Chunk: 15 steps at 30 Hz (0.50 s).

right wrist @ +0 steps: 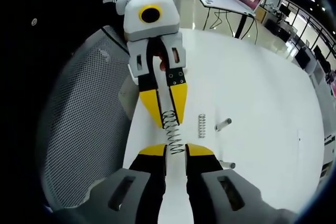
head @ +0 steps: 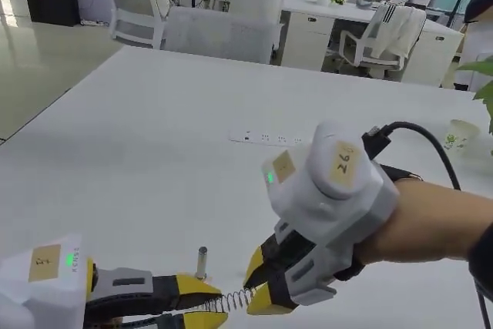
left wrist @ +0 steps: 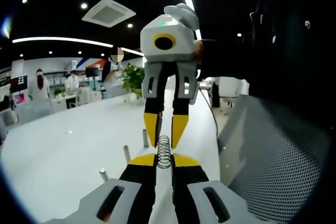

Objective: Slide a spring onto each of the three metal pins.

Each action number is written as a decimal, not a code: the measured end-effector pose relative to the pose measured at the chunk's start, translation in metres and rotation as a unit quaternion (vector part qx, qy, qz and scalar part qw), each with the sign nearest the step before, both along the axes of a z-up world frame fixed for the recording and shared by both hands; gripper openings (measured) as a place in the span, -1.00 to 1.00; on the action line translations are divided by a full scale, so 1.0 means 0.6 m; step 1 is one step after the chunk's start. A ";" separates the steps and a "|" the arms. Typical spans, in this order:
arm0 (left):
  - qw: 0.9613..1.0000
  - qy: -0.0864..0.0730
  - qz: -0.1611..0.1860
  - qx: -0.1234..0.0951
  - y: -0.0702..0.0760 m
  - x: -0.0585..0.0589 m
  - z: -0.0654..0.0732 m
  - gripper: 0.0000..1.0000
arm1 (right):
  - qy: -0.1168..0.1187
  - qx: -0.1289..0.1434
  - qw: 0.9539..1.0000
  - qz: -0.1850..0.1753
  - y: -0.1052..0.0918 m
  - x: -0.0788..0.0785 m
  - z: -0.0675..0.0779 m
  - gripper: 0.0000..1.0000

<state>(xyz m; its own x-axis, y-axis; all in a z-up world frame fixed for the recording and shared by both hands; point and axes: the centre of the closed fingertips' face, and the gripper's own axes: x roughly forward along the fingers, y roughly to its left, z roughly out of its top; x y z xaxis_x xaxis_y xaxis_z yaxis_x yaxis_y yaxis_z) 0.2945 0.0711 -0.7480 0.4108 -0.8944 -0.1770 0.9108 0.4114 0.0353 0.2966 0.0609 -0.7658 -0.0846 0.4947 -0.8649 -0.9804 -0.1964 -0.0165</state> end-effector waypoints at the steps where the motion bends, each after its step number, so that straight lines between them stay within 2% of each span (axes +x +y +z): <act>1: 1.000 0.000 -0.001 -0.001 0.000 0.000 0.001 -0.94 | -0.001 -0.001 1.000 0.000 -0.001 0.000 -0.001 -0.79; 15: 1.000 -0.010 -0.010 -0.024 -0.008 -0.004 0.025 -0.94 | 0.005 -0.004 1.000 0.000 -0.004 -0.005 -0.010 -0.82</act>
<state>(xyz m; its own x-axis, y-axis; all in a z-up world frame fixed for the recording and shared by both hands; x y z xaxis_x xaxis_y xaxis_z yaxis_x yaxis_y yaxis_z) 0.2920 0.0662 -0.7327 0.3959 -0.9098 -0.1251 0.9181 0.3949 0.0338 0.2936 0.0587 -0.7716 -0.0934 0.4878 -0.8679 -0.9803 -0.1973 -0.0054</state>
